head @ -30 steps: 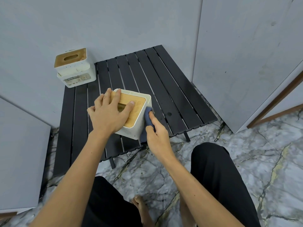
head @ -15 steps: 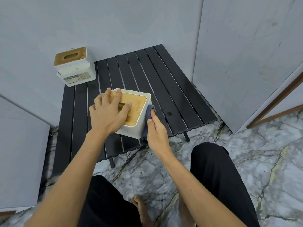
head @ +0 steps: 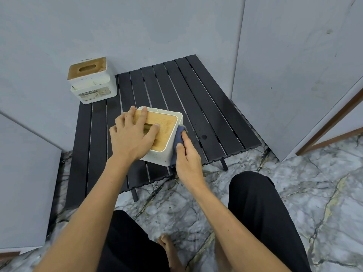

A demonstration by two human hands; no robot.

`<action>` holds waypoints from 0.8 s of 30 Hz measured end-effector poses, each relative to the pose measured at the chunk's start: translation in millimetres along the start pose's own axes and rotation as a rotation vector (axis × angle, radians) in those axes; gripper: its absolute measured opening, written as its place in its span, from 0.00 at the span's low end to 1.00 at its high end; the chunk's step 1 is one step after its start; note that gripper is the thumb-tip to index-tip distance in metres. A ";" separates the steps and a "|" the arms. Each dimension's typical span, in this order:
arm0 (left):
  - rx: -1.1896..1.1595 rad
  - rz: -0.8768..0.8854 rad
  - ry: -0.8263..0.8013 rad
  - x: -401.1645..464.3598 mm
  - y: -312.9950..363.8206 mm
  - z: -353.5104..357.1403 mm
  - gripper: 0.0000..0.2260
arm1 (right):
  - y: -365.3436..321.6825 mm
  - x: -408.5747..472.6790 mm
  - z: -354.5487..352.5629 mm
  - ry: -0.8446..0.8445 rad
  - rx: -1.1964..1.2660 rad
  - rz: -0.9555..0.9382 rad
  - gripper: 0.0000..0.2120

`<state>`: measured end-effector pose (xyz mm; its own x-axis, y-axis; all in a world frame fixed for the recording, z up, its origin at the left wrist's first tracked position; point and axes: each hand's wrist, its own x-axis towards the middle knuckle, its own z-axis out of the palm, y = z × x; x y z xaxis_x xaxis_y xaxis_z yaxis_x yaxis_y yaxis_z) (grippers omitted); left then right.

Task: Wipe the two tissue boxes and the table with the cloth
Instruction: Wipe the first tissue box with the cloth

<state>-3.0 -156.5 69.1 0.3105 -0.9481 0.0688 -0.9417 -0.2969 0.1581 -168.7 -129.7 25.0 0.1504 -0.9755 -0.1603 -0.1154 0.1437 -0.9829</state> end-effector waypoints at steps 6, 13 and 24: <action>0.006 0.005 0.001 0.0 0.2 -0.4 0.35 | -1.0 -22.0 5.3 -0.017 0.028 0.002 0.23; 0.012 0.009 0.002 -0.1 -0.6 0.6 0.35 | -7.1 -11.5 12.3 0.037 -0.028 -0.056 0.25; 0.003 -0.007 0.026 -1.6 1.7 2.0 0.34 | 0.5 -19.6 5.4 -0.003 -0.030 0.108 0.22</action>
<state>-5.3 -155.7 67.3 0.3202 -0.9427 0.0936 -0.9399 -0.3038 0.1558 -166.4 -109.6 27.1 0.1380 -0.9541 -0.2658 -0.1608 0.2432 -0.9566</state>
